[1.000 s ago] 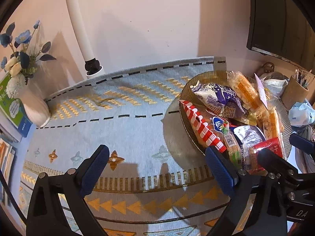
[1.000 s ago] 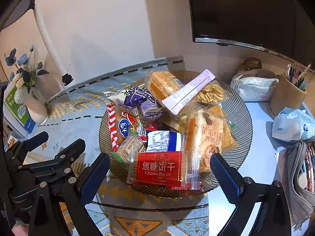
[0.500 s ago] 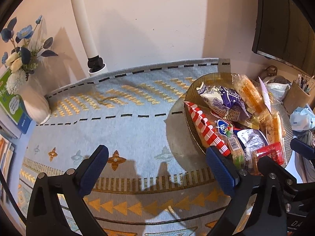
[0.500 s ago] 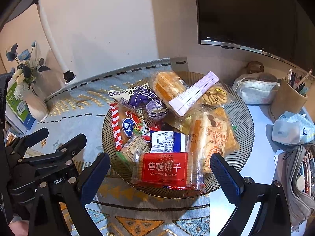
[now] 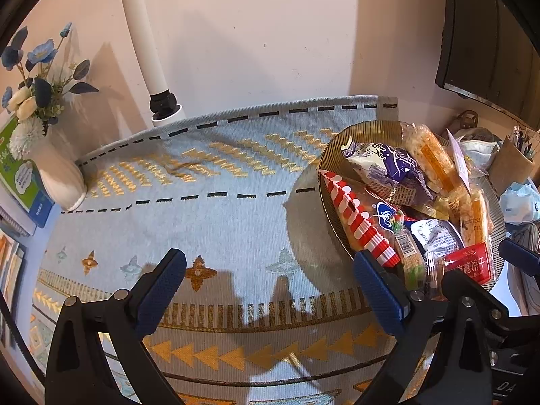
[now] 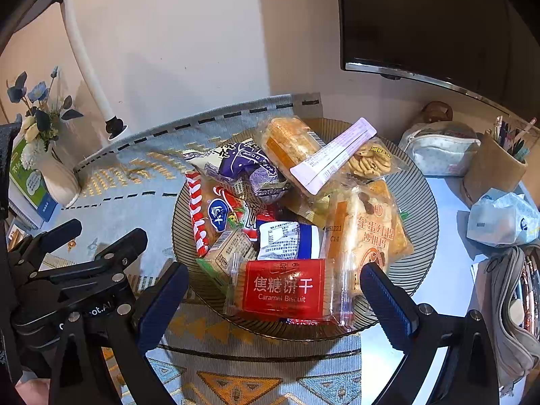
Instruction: Organize snacks
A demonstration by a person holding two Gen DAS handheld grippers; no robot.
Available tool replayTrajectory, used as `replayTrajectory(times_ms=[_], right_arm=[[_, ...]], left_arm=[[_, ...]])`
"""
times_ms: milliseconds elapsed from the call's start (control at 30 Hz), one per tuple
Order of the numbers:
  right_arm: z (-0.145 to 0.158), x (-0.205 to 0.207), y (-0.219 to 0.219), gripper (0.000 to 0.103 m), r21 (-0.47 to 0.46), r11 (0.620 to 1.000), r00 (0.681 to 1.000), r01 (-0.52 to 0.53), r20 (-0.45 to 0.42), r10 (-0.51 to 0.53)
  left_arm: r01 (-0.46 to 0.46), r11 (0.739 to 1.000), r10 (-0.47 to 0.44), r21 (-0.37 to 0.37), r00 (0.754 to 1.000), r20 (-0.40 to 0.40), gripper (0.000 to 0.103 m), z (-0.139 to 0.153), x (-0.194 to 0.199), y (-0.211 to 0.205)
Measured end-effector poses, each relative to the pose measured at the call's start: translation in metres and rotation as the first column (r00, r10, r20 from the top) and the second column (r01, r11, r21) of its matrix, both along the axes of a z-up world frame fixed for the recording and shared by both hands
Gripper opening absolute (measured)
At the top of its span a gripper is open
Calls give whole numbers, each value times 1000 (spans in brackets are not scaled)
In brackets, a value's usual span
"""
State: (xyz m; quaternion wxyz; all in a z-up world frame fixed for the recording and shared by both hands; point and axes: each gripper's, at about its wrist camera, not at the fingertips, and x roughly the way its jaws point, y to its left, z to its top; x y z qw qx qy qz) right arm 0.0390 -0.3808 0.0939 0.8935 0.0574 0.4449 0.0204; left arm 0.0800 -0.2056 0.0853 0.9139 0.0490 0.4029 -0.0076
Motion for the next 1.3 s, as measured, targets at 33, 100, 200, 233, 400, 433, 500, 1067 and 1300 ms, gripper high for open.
replayTrajectory(times_ms=[33,100,200,233,400,433,500,1067,1300], right_arm=[[0,0,0,101,1,1000,1000,0,0,0],[0,0,0,101,3,1000,1000,0,2,0],[1,0,1,101,7,1000,1000,2,4,-2],[1,0,1,101,5,1000,1000,4,6,-4],[2,0,1,101,8,1000,1000,5,8,-5],[1,0,1,101,9,1000,1000,4,7,-4],[1,0,1,101,10,1000,1000,6,3,-6],[-3,-4,5,101,12,1000,1000,21,-15,-21],[-3,-5,5,101,11,1000,1000,28,-10,-28]], left_arm=[[0,1000,0,-1,1000,0,99,0,0,0],[-1,1000,1,0,1000,-2,99,0,1,1],[-1,1000,1,0,1000,-1,99,0,1,1],[1,1000,-1,-1,1000,-1,99,-1,1,1],[2,1000,-2,6,1000,-6,99,-1,2,2],[0,1000,0,4,1000,-6,99,-1,2,3],[-3,1000,3,-1,1000,-8,99,-1,2,5],[-10,1000,10,-9,1000,-9,99,-4,1,3],[3,1000,-3,-18,1000,0,99,-2,-1,2]])
